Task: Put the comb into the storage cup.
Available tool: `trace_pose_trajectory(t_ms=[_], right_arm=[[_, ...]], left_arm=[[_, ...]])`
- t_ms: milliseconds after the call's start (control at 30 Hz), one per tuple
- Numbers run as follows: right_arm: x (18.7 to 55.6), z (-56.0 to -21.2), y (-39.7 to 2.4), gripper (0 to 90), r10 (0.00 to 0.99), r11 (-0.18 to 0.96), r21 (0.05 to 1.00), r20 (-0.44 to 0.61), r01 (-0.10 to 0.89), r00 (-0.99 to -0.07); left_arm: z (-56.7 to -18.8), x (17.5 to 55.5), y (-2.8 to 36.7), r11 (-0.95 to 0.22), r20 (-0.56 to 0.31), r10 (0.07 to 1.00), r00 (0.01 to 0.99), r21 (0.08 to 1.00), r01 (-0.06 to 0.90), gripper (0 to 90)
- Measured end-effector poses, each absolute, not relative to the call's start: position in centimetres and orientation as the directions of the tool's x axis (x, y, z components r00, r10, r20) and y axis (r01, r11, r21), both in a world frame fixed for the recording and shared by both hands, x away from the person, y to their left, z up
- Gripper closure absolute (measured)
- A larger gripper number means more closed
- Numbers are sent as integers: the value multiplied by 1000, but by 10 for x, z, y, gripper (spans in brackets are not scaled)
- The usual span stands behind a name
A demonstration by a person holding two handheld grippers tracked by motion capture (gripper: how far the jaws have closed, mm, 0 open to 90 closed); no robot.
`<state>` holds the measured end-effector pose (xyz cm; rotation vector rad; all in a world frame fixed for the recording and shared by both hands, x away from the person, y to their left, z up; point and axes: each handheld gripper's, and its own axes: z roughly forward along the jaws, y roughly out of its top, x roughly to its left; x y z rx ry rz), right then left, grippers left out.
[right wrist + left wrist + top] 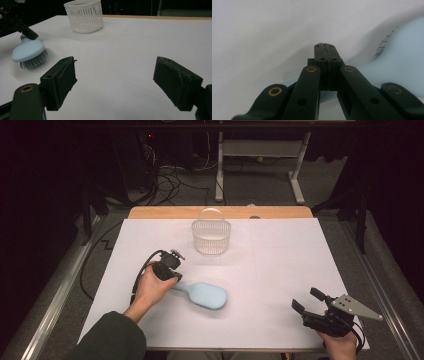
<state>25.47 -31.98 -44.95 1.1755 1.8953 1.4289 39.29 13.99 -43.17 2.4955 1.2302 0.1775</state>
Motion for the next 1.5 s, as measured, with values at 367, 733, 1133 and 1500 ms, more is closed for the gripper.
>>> trace_pose_trajectory(t_ms=[367, 733, 1133, 1500], right_arm=[[255, -450, -320, 186, 852, 83, 935, 112, 344, -511], [255, -450, -319, 186, 852, 84, 934, 113, 346, -511], [255, -450, -319, 186, 852, 85, 934, 111, 346, -511], [255, -450, -319, 186, 852, 85, 934, 114, 348, -511]], left_arm=[[-432, 382, 143, -562, -64, 780, 623, 367, 742, 899], [-432, 370, 144, -578, -72, 763, 642, 369, 728, 899], [-433, 358, 145, -579, -107, 753, 650, 362, 730, 900], [-435, 346, 144, -579, -134, 740, 659, 372, 725, 900]])
